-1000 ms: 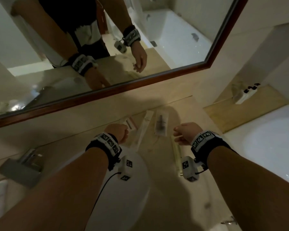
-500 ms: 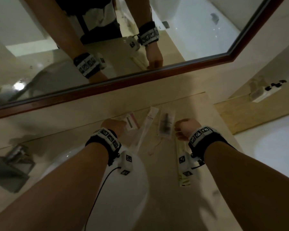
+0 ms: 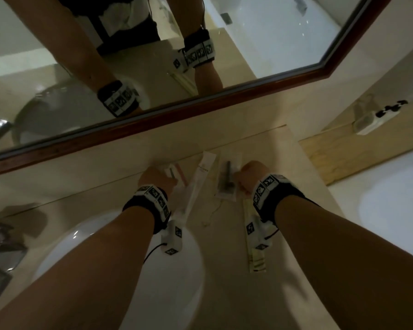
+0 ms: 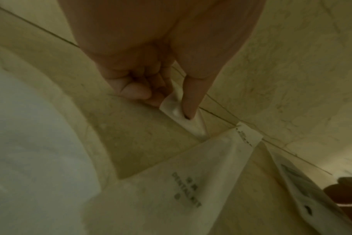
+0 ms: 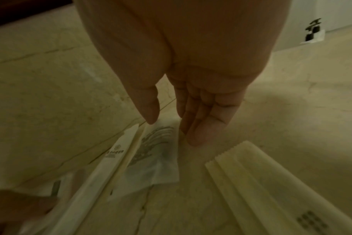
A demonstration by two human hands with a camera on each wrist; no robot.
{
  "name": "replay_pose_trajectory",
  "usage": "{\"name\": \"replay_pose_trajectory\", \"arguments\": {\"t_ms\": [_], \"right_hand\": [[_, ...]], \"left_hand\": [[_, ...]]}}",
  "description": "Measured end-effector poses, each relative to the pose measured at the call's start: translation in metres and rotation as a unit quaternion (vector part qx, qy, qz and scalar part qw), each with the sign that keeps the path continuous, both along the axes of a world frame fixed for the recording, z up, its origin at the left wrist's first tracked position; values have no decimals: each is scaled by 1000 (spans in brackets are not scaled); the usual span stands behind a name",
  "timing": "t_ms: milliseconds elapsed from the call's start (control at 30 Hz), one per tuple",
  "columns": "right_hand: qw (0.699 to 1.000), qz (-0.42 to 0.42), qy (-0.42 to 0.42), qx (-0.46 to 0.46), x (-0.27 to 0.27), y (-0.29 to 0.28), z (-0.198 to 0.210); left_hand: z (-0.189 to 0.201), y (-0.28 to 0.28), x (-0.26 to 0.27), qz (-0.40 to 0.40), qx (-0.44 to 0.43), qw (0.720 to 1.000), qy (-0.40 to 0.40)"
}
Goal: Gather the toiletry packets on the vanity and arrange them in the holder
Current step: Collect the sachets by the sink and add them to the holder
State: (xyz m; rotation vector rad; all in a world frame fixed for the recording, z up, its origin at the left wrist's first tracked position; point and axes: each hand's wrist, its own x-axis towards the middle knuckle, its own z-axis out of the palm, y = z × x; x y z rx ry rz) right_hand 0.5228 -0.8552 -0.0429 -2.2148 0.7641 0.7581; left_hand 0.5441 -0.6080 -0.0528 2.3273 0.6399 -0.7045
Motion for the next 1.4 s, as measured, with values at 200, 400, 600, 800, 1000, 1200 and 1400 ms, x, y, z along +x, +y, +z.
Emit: {"name": "replay_pose_trajectory", "arguments": {"t_ms": [200,400,600,800,1000,1200,1400], "right_hand": [[999,1,18,-35,4,21,2],[999,-16,-20,-34,-1,33,-6],[995,44,61,-64,-9,28,-10],[991,95,37,-85,-3,18,-20],[998,-25,-25,55,-27,35,52],[993,-7,-83,83,-61,50,103],[965,-73,-183,172,-87,75,149]], "left_hand": [[-7,16,-11,13,-63,997,-51],[6,38,-23,42,-125,988,-80],[34,47,-31,76,-197,974,-80],[53,57,-44,87,-256,959,-81],[76,56,-58,107,-334,935,-57],[112,54,-79,155,-428,887,-77],[139,75,-107,95,-376,910,-148]]}}
